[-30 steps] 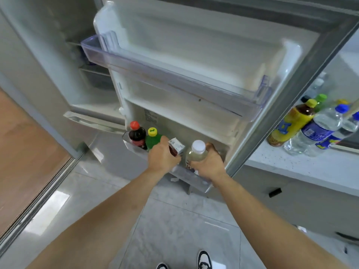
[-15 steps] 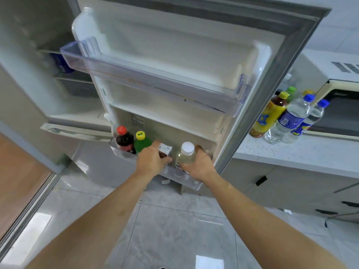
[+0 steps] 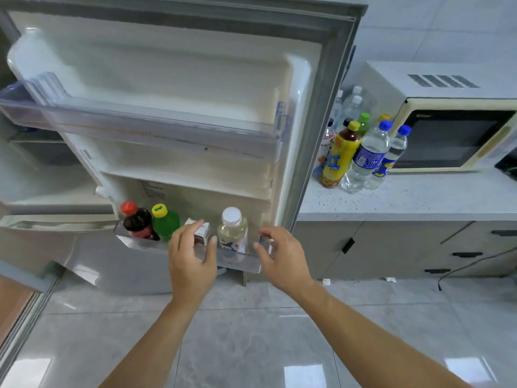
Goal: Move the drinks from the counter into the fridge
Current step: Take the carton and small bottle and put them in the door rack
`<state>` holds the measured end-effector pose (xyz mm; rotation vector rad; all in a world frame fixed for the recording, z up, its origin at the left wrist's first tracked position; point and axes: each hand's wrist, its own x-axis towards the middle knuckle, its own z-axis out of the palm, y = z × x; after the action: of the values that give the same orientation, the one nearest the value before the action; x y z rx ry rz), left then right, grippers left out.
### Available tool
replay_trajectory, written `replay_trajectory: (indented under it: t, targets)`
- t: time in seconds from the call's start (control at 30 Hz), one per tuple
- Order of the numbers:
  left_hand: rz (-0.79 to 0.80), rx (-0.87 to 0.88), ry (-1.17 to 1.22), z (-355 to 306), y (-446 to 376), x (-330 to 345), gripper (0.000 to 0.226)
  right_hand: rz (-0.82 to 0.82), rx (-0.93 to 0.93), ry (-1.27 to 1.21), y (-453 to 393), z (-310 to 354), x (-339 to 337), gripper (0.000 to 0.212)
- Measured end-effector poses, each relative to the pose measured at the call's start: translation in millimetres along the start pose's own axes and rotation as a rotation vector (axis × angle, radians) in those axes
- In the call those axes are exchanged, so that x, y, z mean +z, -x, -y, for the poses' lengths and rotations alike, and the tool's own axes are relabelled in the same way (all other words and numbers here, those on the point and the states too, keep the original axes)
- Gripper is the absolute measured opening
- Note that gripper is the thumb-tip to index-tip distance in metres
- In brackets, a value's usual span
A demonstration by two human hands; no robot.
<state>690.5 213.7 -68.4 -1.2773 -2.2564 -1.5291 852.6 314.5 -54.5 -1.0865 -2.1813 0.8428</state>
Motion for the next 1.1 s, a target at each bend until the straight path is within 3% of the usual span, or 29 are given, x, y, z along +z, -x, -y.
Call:
replay_trajectory:
  t: [0.13,0.3,0.5,0.67,0.8,1.1]
  targets:
    - [0.045,0.045,0.088,-26,25,25,0.03,-0.077,0.078,-0.079,18,-30,-24,0.015]
    - [0.125,-0.018,0.263,-62,59,54,0.016,-0.156,0.21,-0.127,44,-77,-64,0.007]
    - [0.313,-0.3,0.305,-102,101,101,0.027,-0.252,0.396,-0.169,75,-138,-114,0.007]
    - [0.425,-0.54,0.332,-116,124,140,0.022,-0.354,0.542,-0.261,104,-185,-145,0.007]
    - [0.401,-0.713,0.354,-128,142,166,0.02,-0.36,0.587,-0.308,124,-219,-162,0.012]
    - [0.392,-0.753,0.357,-153,141,194,0.013,-0.381,0.7,-0.418,117,-259,-178,0.011]
